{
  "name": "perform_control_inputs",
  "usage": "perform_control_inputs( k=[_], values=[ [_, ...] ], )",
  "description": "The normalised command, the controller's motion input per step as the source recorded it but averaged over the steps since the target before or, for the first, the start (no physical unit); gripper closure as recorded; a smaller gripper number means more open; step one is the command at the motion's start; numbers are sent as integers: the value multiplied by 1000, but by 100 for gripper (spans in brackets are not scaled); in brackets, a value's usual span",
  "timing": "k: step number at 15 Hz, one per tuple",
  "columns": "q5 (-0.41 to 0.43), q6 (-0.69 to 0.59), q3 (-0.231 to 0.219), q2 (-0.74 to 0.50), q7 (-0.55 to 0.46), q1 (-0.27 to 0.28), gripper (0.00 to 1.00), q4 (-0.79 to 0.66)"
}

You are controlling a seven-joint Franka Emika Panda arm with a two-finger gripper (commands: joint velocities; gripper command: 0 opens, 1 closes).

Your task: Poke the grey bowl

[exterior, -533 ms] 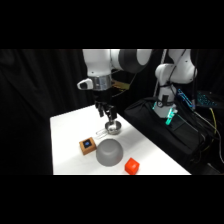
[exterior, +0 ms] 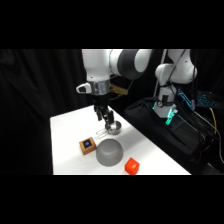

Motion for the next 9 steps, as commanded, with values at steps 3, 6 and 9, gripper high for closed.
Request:
perform_control_inputs(
  k=[3, 6, 9],
  values=[
    [12, 204, 18, 56, 59, 8, 51, -1],
    [24, 175, 25, 27, 34, 11, 85, -22],
    [68, 181, 52, 55, 8, 29, 100, -34]
  ],
)
